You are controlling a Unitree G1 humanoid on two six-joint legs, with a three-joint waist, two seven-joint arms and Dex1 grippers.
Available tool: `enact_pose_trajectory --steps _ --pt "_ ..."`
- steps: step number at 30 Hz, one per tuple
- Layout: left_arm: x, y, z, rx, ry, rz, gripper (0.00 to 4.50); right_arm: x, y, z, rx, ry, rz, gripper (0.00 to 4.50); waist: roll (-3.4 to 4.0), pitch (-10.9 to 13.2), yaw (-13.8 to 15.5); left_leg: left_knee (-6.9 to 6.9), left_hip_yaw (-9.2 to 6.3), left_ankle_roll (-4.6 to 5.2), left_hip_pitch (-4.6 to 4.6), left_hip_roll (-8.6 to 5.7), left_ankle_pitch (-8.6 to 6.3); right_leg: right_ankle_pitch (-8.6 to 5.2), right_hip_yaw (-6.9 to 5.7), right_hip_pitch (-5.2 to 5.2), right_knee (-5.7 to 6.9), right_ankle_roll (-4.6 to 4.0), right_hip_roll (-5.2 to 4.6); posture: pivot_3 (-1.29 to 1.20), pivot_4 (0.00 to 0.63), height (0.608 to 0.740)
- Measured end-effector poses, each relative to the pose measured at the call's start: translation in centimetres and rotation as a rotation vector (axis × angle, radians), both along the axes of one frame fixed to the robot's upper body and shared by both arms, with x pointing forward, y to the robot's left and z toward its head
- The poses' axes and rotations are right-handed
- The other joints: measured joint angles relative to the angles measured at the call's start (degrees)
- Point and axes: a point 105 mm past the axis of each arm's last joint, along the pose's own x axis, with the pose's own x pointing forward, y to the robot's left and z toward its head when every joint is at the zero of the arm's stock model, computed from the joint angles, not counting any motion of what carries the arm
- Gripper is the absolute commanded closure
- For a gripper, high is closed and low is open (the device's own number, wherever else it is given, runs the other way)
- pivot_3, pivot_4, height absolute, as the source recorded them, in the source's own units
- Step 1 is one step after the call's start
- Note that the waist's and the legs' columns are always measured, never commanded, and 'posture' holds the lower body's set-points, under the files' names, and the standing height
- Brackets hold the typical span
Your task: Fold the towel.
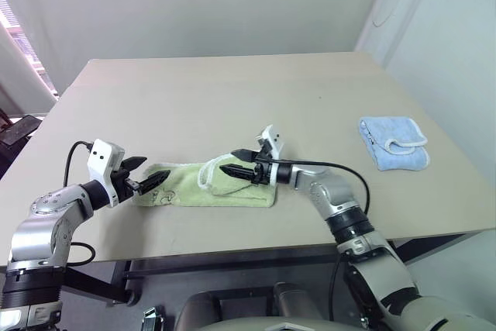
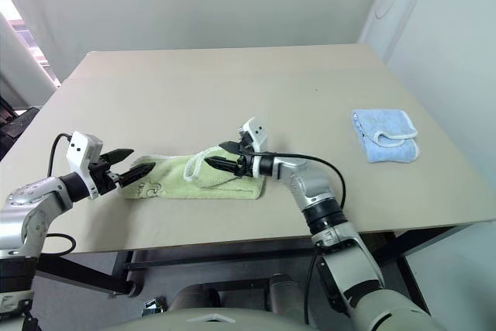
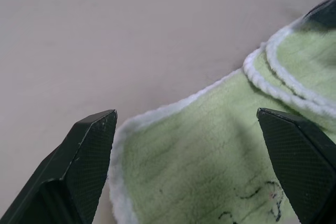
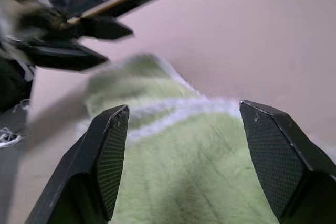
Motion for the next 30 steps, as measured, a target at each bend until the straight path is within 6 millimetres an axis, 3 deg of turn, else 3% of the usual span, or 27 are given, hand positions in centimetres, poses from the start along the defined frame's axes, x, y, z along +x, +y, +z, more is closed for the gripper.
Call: enact_pose_trajectory --steps 6,10,15,18,26,28,30 --pt "-0.6 -0.3 -0.1 -0.015 0.026 -0.028 0.00 -0.5 0.3 -0.5 -0.064 -0.083 0.061 1.00 -0.03 -0.02 0.28 0.05 -0.01 -0.01 -0.06 -0.03 0.01 0.00 -0.01 0.00 0.01 0.00 -0.09 0.00 0.000 0.729" --pt "1.2 -4.0 3.0 -0.030 -0.121 -0.172 0.00 -0.3 -0.4 -0.1 -0.054 -0.073 0.060 1.00 -0.04 -0.02 0.79 0.19 -0.01 -0.09 -0.03 -0.08 0.05 0.03 -0.01 0.11 0.01 -0.05 -0.10 0.00 0.000 0.729" --pt "3.8 -8.0 4.7 -0.020 -0.195 -0.336 0.00 0.2 -1.9 3.8 0.024 -0.107 0.069 1.00 -0.02 -0.01 0.45 0.27 -0.02 -0.10 0.00 -0.06 0.06 0.10 0.00 0.12 0.06 -0.01 0.02 0.00 0.000 0.729" --pt "4.4 -9.4 3.9 0.013 -0.173 -0.423 0.89 0.6 -4.0 4.4 0.006 -0.110 0.041 1.61 -0.02 -0.01 0.13 0.22 -0.03 -0.10 0.01 -0.05 0.06 0.10 0.02 0.11 0.05 0.01 0.07 0.00 0.000 0.729" --pt "5.1 -12.5 -0.1 0.023 -0.112 -0.553 3.72 0.5 -5.4 2.2 -0.033 -0.046 -0.025 4.45 -0.01 -0.01 0.17 0.19 -0.08 -0.09 0.01 0.14 0.06 0.11 0.09 0.04 0.12 0.00 0.35 0.00 0.000 0.729" --pt "5.0 -13.3 -0.9 0.060 -0.133 -0.587 4.48 0.3 -5.1 1.3 -0.067 -0.038 -0.030 4.50 -0.01 -0.01 0.16 0.24 -0.06 -0.09 0.01 0.14 0.06 0.12 0.12 0.04 0.14 0.00 0.34 0.00 0.000 0.729" --pt "4.6 -13.9 -1.7 0.084 -0.145 -0.622 4.48 0.2 -4.8 -0.2 -0.138 -0.036 -0.039 4.50 -0.01 -0.02 0.08 0.26 -0.03 -0.09 0.01 0.14 0.06 0.13 0.15 0.04 0.15 -0.02 0.34 0.00 0.000 0.729"
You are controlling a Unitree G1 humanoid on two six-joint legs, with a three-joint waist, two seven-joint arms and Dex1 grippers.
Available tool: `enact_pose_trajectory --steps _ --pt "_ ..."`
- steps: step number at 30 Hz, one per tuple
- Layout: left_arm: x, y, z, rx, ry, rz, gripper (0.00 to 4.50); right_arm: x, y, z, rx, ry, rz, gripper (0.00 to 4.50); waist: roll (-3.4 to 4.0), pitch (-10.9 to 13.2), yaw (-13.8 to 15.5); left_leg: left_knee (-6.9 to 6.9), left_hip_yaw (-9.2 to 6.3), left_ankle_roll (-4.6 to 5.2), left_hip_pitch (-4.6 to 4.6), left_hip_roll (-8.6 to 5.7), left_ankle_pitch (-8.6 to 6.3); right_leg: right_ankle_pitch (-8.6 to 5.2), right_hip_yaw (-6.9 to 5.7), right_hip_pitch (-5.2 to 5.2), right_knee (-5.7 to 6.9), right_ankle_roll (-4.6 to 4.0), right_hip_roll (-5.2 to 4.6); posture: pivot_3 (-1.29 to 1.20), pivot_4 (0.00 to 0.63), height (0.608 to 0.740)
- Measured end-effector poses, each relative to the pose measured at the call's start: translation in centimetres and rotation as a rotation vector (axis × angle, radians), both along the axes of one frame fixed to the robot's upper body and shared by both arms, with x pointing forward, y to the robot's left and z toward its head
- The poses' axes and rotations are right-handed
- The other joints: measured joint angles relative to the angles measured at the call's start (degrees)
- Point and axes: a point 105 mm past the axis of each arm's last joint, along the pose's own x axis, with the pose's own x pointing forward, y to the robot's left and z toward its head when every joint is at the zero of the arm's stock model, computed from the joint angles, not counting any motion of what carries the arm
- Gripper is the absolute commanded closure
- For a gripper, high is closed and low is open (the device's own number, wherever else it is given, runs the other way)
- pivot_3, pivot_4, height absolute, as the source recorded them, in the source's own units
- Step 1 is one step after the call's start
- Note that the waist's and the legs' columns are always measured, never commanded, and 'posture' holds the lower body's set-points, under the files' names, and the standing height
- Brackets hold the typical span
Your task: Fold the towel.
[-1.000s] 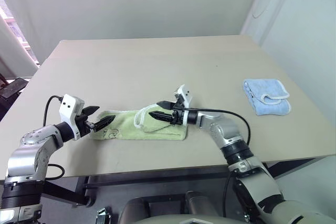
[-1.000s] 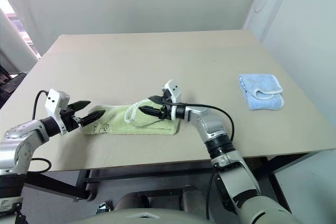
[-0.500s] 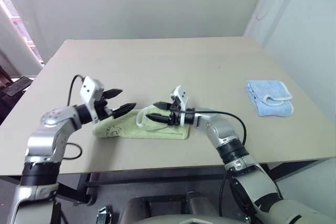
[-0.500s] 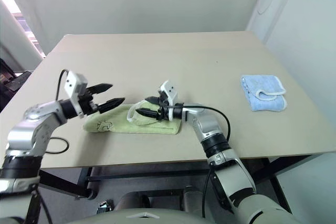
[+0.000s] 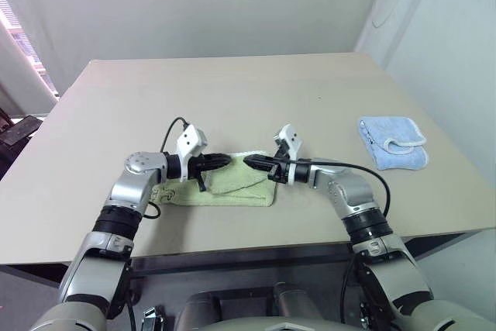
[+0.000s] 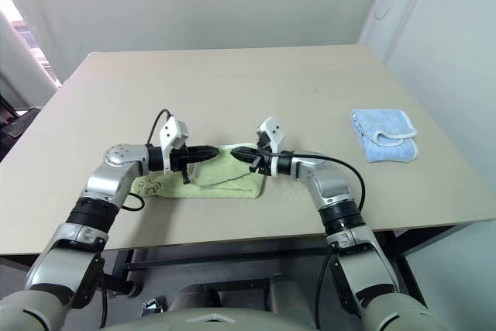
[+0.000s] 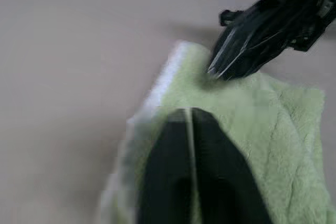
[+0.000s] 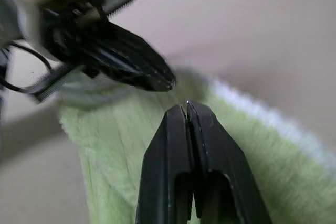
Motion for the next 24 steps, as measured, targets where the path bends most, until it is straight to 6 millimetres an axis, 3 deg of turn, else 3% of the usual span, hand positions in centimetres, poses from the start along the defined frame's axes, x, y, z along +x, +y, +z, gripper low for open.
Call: enact_pose_trajectory --steps 3,5,10,17,20,24 --pt "-1.5 -0.4 -2.3 0.039 0.039 -0.061 4.48 -0.7 0.2 -3.2 -0.139 0.005 0.001 4.50 0.02 -0.01 0.04 0.00 0.00 0.00 0.01 0.00 0.00 0.00 0.00 0.00 0.02 -0.01 0.00 0.00 0.000 0.729" --pt "-2.0 -0.2 -4.1 0.085 0.061 -0.065 4.48 -0.5 0.4 -3.4 -0.189 -0.053 -0.001 4.50 -0.03 -0.07 0.05 0.00 0.01 0.00 0.21 0.00 0.00 -0.01 0.03 0.14 0.06 -0.02 0.01 0.00 0.000 0.729" --pt "-1.4 -0.2 -4.9 0.105 0.052 -0.043 4.48 -0.4 0.4 -4.0 -0.244 -0.082 0.001 4.50 -0.11 -0.16 0.02 -0.05 -0.04 -0.03 1.56 0.01 -0.03 -0.32 0.03 1.44 -0.08 -0.15 -0.01 0.00 0.000 0.729" --pt "-1.1 0.4 -4.7 0.052 0.117 -0.002 4.48 -1.0 0.1 -3.0 -0.157 -0.013 0.040 4.50 -0.08 -0.18 -0.01 -0.23 -0.15 -0.03 1.53 -0.01 -0.02 -0.24 0.03 1.39 -0.17 -0.28 0.01 0.00 0.000 0.729" --pt "-0.8 1.2 -3.5 0.003 0.131 0.034 3.94 -1.1 -0.2 -1.7 -0.060 0.037 0.043 3.94 -0.06 -0.16 -0.11 -0.36 -0.14 -0.01 1.21 0.01 -0.02 -0.12 0.10 1.00 -0.15 -0.42 0.11 0.00 0.000 0.729" --pt "-0.1 2.8 0.0 -0.093 0.086 0.109 2.57 -0.5 -0.5 0.0 0.003 0.038 0.024 2.55 -0.06 -0.15 0.00 -0.38 -0.25 0.00 0.63 0.03 -0.01 -0.01 0.07 0.47 -0.12 -0.22 0.20 0.00 0.000 0.729"
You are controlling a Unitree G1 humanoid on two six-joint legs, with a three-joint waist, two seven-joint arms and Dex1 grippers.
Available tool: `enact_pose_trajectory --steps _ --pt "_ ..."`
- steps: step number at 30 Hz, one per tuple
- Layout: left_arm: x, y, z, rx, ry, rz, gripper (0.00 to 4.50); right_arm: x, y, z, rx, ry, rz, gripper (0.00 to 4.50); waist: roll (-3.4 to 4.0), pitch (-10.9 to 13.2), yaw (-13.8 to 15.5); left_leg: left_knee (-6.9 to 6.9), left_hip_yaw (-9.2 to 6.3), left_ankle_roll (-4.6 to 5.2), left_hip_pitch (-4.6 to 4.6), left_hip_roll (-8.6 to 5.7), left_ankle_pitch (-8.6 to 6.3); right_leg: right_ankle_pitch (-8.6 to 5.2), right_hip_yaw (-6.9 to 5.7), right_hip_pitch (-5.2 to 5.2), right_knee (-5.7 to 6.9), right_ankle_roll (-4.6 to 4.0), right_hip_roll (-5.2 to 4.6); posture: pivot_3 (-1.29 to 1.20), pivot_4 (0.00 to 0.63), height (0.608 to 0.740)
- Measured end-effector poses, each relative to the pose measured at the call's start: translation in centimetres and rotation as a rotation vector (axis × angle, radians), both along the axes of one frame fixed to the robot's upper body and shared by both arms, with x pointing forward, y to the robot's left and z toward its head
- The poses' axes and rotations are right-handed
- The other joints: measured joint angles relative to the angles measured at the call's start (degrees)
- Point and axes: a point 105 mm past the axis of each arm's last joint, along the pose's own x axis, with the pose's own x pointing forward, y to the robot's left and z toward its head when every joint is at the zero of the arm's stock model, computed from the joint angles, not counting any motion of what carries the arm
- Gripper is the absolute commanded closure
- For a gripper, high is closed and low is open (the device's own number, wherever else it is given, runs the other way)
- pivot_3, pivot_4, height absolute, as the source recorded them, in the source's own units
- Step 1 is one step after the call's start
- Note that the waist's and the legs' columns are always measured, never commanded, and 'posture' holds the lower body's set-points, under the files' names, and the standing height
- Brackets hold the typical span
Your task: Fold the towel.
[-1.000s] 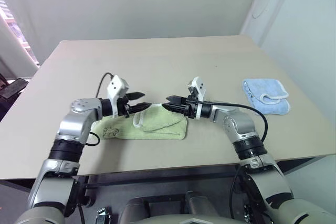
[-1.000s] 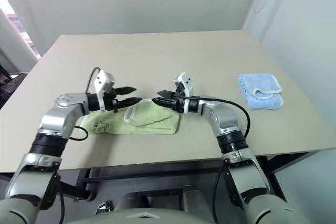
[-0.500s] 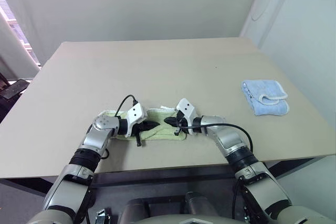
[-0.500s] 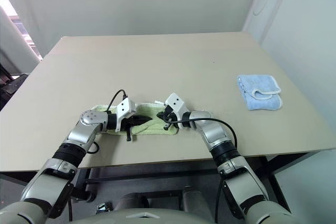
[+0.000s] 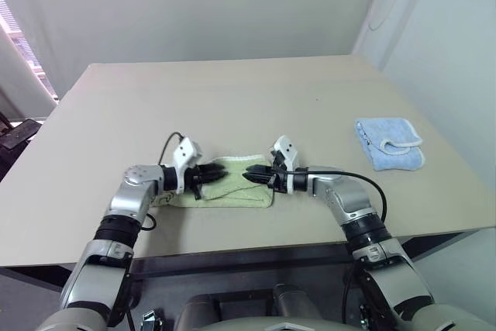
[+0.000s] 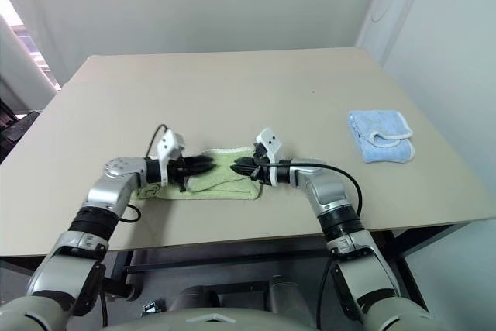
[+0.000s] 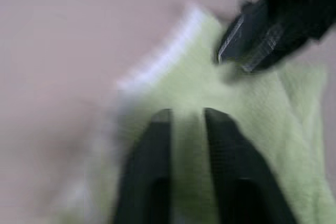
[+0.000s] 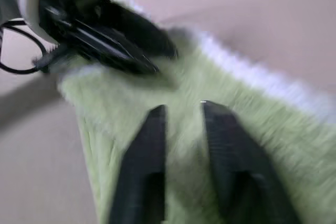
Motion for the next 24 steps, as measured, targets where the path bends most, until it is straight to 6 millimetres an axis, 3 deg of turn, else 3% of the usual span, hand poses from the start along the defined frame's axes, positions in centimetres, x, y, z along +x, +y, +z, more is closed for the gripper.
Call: enact_pose_trajectory --steps 5,6,10,14,24 --pt "-0.7 2.2 3.3 -0.038 -0.028 0.070 0.73 -0.2 0.1 0.9 0.019 -0.006 0.025 0.71 0.01 0.03 -0.04 0.00 0.04 0.00 -0.08 -0.01 0.00 0.00 0.02 -0.10 -0.01 0.01 -0.03 0.00 0.000 0.729" --pt "-1.0 3.1 3.7 -0.039 -0.007 0.109 0.43 -0.5 0.2 1.4 0.024 -0.014 0.044 0.69 0.01 0.04 -0.11 0.00 0.05 0.00 -0.08 -0.01 0.00 0.00 0.02 -0.12 0.00 0.01 -0.02 0.00 0.000 0.729" --pt "-2.3 7.9 3.8 0.042 0.101 0.312 0.43 -1.3 0.7 3.5 0.058 -0.046 0.101 0.69 0.02 0.05 -0.27 -0.05 0.05 0.00 0.00 0.06 0.00 -0.04 0.03 -0.14 0.05 -0.02 0.01 0.00 0.000 0.729" --pt "-5.1 11.7 1.0 0.067 0.326 0.462 0.43 -2.0 2.0 4.6 0.105 -0.023 0.129 0.69 0.04 0.09 -0.18 -0.05 0.07 0.00 -0.03 0.07 0.00 -0.14 0.02 -0.21 0.07 -0.20 0.00 0.00 0.000 0.729" --pt "-9.1 15.4 1.4 -0.160 0.605 0.630 0.43 -2.7 3.4 4.6 0.112 0.045 0.138 0.69 -0.03 0.10 -0.13 -0.10 0.06 -0.02 -0.07 0.01 -0.01 -0.22 0.02 -0.32 0.05 -0.37 -0.19 0.00 0.000 0.729"
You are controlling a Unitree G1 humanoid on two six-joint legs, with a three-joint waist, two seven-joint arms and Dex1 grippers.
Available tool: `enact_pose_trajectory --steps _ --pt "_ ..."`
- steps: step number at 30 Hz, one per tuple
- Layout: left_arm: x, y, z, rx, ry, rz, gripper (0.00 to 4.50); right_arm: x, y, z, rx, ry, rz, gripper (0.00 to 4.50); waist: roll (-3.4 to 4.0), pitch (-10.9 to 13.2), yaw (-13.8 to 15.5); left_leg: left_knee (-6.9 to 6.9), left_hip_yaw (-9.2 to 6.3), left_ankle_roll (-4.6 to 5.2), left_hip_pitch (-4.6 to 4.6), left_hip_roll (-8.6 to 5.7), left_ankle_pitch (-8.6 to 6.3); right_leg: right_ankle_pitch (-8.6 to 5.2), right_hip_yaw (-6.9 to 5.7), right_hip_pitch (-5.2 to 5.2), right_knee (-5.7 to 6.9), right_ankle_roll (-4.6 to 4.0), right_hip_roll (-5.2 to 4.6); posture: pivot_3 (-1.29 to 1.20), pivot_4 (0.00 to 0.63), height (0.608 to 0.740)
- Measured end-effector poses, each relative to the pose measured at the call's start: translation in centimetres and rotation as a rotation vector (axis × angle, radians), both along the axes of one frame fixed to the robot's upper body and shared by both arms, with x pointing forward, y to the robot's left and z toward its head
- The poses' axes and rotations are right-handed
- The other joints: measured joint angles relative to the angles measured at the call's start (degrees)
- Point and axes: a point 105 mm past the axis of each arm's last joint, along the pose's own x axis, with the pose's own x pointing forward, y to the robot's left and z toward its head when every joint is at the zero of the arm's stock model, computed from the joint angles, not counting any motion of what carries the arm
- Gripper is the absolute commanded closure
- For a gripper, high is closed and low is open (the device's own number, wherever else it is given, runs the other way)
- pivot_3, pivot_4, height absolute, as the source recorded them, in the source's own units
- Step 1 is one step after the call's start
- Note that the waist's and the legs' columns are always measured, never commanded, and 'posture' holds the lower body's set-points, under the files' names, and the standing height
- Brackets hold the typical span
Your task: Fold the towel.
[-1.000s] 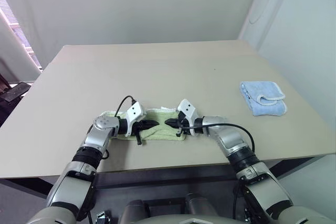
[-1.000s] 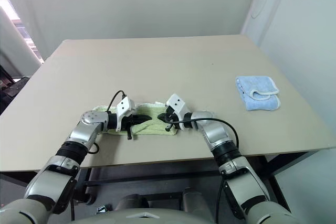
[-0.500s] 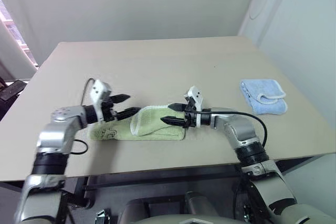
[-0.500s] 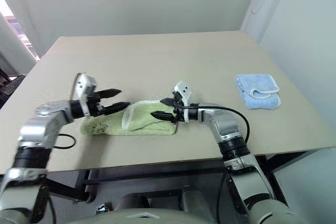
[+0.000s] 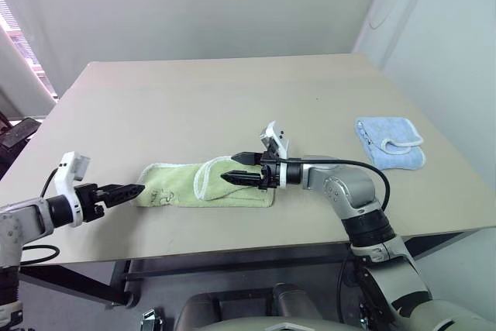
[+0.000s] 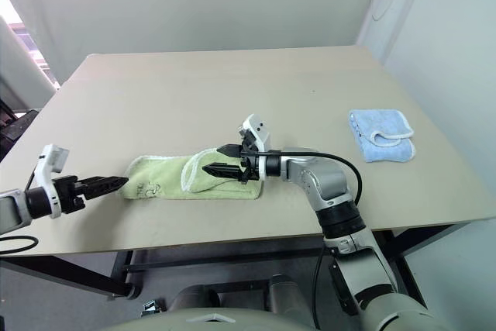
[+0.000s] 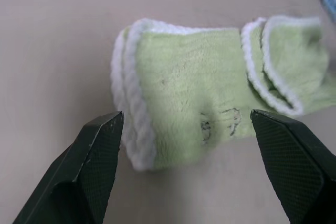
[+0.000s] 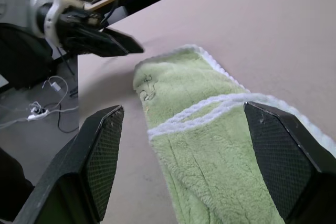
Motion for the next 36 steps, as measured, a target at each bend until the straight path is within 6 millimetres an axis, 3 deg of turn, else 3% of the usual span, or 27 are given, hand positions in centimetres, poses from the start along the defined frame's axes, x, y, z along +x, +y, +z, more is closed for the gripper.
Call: enact_pose_trajectory --steps 9,17,36 --pt "-2.0 -0.3 -1.0 -0.161 0.098 0.088 0.43 -0.2 1.2 -0.2 0.016 0.031 -0.010 0.69 -0.02 -0.01 0.09 -0.03 0.00 -0.01 -0.01 -0.02 -0.01 -0.01 0.02 -0.03 0.01 -0.04 -0.08 0.00 0.000 0.729" --pt "-2.0 -1.1 -2.5 -0.229 0.131 0.130 0.43 0.3 1.2 -0.7 0.008 0.046 -0.042 0.69 -0.06 -0.04 0.07 -0.04 0.00 -0.03 -0.01 -0.03 -0.01 -0.01 0.02 -0.05 0.00 -0.06 -0.09 0.00 0.000 0.729" --pt "1.7 -1.0 -3.5 -0.388 0.075 0.251 0.43 1.1 0.4 -1.0 -0.033 0.003 -0.115 0.69 0.08 -0.02 0.33 0.00 -0.04 -0.04 0.09 -0.10 -0.01 0.08 -0.16 -0.08 0.01 -0.19 -0.15 0.00 0.000 0.729"
